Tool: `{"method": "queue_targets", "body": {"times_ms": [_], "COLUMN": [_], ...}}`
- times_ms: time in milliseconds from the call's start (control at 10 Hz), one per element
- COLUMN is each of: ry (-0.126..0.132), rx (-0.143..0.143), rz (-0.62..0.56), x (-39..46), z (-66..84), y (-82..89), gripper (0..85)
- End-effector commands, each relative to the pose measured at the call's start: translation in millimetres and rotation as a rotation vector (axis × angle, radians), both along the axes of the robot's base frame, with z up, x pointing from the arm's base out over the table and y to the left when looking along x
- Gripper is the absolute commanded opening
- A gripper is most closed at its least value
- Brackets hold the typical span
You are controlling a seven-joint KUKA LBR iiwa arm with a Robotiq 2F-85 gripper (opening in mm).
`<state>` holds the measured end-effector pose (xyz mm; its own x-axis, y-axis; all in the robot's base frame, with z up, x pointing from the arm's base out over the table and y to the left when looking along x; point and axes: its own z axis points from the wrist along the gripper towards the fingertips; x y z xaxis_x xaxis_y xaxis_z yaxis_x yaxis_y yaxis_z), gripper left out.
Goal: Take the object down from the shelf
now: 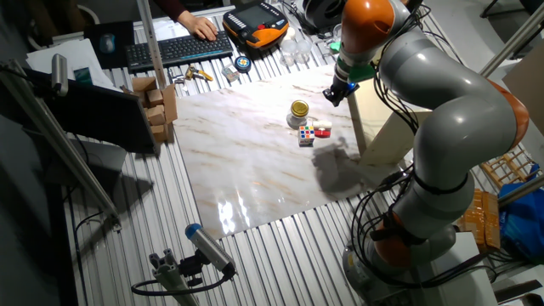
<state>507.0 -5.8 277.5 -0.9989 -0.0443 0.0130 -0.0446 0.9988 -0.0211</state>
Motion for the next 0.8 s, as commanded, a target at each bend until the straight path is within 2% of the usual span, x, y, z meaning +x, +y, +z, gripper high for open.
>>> {"method": "queue_targets", "body": {"times_ms": [0,700], "ry": [-0.003,0.004], "rx": [-0.001,0.000], "rz": [-0.001,-0.003], "x": [0.1,0.5], "z": [-0.1,-1.1], "y": [0.1,0.3], "gripper": [0.0,0.0]}}
